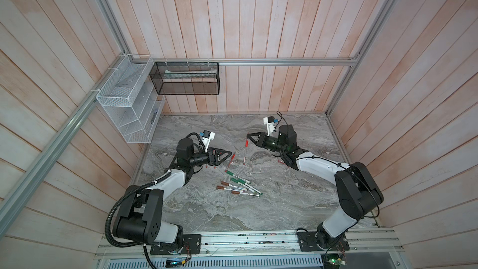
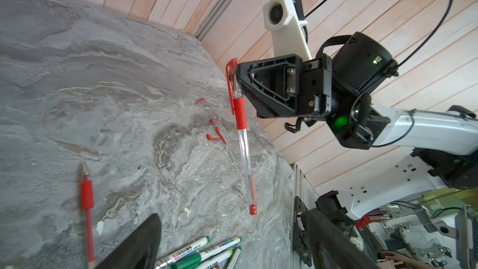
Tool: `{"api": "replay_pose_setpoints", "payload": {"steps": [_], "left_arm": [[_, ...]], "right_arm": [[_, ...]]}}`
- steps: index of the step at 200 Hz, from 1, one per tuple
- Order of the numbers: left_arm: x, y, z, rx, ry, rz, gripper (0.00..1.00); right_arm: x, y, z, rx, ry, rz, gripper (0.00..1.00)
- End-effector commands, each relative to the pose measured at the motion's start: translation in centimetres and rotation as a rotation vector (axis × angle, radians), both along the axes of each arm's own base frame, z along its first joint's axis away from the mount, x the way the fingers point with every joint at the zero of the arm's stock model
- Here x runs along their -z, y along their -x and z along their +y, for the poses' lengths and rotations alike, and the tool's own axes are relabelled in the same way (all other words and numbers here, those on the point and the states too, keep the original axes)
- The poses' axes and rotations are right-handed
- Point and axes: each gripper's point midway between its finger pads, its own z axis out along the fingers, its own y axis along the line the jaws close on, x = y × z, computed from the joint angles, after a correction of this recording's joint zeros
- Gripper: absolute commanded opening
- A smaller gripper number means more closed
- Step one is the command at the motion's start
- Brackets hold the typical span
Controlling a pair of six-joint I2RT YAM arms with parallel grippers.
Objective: Remove pen caps from pens
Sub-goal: Pick up the pen from the center of the table.
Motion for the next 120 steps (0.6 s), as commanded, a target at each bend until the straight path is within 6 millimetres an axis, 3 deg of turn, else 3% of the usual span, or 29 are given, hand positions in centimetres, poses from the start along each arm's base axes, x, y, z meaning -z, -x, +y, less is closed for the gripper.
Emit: {"api": "replay_pose_setpoints", "payload": {"steps": [1, 41, 64, 96, 120], "left_arm": [[-0.9, 0.6, -1.1, 0.063, 0.028, -0.032, 0.89], [-0.5, 1.2, -2.1, 0.087, 0.028, -0.023, 0.87], [-0.6, 0.8, -2.3, 0.077, 0.021, 0.003, 0.78], [-0.3, 0.4, -2.1, 0.053, 0.004, -0.003, 0.59], [-0.6, 0.4, -2.0, 0.048, 0.007, 0.002, 0.56]], "right_arm": [[-2.3, 1.1, 1.7, -0.074, -0.14, -0.022, 0.04], [-2.2, 2.2, 4.0, -0.129, -0.161, -0.024, 0.04], [-2.6, 2.5, 4.7, -0.151, -0.18, -0.02, 0.03], [-2.4, 2.8, 5.6, -0.161, -0.169, -0.024, 0.03], [-2.6, 3.3, 6.3, -0.182, -0.19, -0.021, 0.03]]}}
